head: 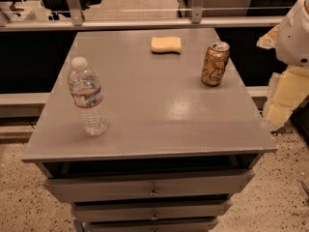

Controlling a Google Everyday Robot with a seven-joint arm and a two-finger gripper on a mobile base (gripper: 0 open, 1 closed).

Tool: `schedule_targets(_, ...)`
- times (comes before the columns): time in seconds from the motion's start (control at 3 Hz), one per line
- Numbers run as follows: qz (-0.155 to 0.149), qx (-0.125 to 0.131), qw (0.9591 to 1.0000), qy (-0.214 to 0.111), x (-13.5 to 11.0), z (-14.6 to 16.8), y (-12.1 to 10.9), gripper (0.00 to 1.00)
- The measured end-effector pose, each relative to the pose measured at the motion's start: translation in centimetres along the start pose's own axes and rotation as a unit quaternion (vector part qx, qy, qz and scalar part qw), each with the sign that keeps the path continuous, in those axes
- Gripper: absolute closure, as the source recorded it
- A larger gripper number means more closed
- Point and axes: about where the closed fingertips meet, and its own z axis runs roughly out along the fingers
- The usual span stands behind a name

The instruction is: Knock orange can over

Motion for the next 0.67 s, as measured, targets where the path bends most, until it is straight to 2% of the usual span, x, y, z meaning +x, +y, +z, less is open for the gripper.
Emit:
schedule_targets(0.33, 0.000, 0.001, 1.0000, 0.000, 0.0, 0.0, 0.0, 0.00)
schedule_targets(0.67, 0.024, 0.014, 0.9996, -0.009, 1.9, 1.2, -2.1, 0.00)
